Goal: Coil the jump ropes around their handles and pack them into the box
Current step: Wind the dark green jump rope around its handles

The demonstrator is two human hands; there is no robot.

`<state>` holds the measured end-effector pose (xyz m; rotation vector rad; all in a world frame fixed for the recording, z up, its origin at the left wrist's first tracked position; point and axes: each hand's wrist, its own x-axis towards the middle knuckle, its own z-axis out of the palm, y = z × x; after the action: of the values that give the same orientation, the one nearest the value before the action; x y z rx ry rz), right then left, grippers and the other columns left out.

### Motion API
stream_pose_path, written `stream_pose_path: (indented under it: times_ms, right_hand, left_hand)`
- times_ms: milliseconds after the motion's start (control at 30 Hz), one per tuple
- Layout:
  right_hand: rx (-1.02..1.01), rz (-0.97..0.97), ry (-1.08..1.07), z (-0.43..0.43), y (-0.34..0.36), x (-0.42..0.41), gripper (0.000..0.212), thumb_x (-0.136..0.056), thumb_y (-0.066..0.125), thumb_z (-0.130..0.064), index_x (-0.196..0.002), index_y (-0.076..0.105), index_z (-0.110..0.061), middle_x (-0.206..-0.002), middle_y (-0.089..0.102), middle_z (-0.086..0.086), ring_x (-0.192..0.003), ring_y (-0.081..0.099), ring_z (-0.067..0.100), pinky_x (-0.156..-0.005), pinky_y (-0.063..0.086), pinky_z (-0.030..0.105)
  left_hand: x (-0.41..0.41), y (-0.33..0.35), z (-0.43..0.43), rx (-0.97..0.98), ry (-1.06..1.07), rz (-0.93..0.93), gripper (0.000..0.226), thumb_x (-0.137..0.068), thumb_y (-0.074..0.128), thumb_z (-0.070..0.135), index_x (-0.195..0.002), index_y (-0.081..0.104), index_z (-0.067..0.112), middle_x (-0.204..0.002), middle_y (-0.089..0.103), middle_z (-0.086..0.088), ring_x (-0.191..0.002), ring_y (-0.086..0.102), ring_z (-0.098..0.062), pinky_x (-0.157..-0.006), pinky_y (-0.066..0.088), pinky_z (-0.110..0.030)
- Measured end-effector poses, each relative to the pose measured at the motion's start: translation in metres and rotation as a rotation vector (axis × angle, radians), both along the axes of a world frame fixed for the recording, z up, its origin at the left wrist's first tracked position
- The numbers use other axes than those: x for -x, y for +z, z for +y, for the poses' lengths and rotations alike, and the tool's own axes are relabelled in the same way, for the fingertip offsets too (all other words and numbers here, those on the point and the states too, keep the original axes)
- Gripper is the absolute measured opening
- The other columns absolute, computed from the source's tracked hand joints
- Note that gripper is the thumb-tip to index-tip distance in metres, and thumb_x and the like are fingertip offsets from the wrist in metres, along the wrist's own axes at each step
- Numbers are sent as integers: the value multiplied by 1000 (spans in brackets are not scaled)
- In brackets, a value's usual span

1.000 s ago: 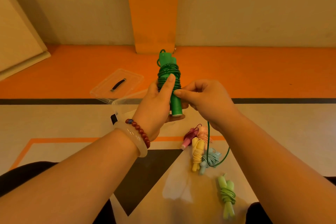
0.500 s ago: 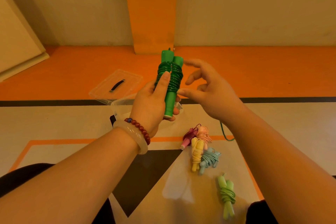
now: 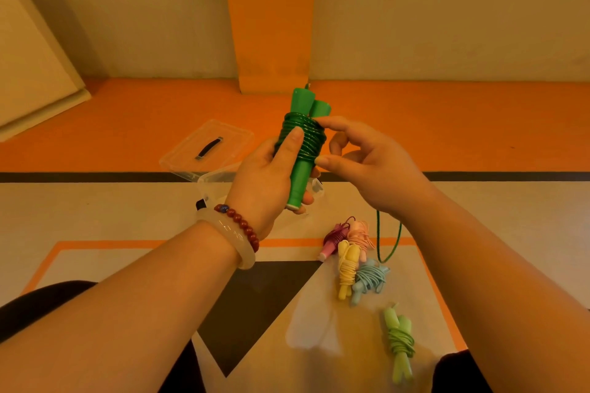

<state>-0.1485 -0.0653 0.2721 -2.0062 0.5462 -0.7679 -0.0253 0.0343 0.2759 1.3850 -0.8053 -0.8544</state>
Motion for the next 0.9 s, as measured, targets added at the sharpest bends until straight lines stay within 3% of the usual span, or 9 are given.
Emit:
stream_pose_path:
  times_ms: [67, 133, 300, 400, 533, 600, 700, 767, 900]
  right_hand:
    - [56, 28, -15, -2, 1, 1, 43, -87, 67, -21, -119, 50, -44, -84, 50, -5, -54, 45, 6, -59, 43, 20]
    - [107, 65, -19, -3, 4, 1, 43, -87, 67, -22, -122, 50, -41, -85, 50, -5, -53, 41, 1, -57, 37, 12]
    - [133, 70, -61, -8, 3, 4, 40, -87, 67, -25, -119, 52, -44, -86, 50, -7, -58, 42, -1, -63, 38, 16]
    - [77, 22, -65, -8, 3, 5, 40, -87, 67, -22, -121, 55, -38, -88, 50, -6, -56, 39, 1, -61, 40, 17]
    - [29, -6, -48, -5, 4, 4, 44, -85, 69, -19, -123, 56, -37, -92, 54, 3, -66, 54, 32, -68, 48, 35]
    - [-4, -20, -35, -2, 5, 2, 45, -85, 69, -18, -122, 54, -41, -91, 53, 3, -70, 54, 40, -67, 49, 37]
    - [-46, -31, -60, 2, 6, -1, 47, -85, 70, -22, -122, 51, -43, -88, 54, -1, -59, 50, 20, -59, 44, 20]
    - [-95, -26, -109, 2, 5, -3, 41, -83, 72, -26, -117, 51, -36, -84, 57, 1, -53, 49, 3, -51, 44, 18]
    - [-220, -23, -107, -3, 0, -2, 12, -83, 69, -25, -86, 64, -15, -60, 58, -6, -45, 43, 1, -44, 35, 15]
  left_hand:
    - [-1, -1, -1, -8, 19, -19, 26, -98, 41, 46, -94, 59, 27, -63, 68, 2, -44, 58, -14, -39, 46, -22]
    - [0, -3, -1, -17, 22, -8, 30, -97, 40, 48, -98, 59, 25, -63, 68, 1, -45, 59, -14, -40, 46, -23]
    - [5, -2, -1, -24, -57, 31, 38, -100, 36, 43, -115, 54, 14, -76, 69, -4, -50, 63, -15, -44, 51, -25]
    - [2, -1, -3, 9, -94, 26, 31, -101, 37, 36, -117, 54, 15, -89, 71, -8, -67, 70, -16, -57, 55, -23]
    - [-4, 4, -2, -4, -164, 194, 25, -99, 44, 33, -119, 56, 22, -101, 73, -7, -85, 72, -23, -70, 60, -33]
    - [-3, 7, -1, -10, -162, 226, 25, -99, 43, 36, -119, 55, 25, -97, 73, -4, -77, 72, -20, -66, 60, -33]
    - [1, 7, -2, 34, -59, 155, 31, -100, 40, 40, -114, 55, 17, -79, 69, -5, -54, 64, -13, -49, 54, -25]
    - [1, 7, -3, 73, 7, 126, 32, -100, 40, 40, -108, 57, 14, -74, 68, -3, -48, 60, -12, -44, 50, -23]
    - [0, 8, -3, 104, 94, 148, 31, -98, 43, 41, -100, 58, 15, -66, 68, 1, -44, 58, -11, -40, 47, -21]
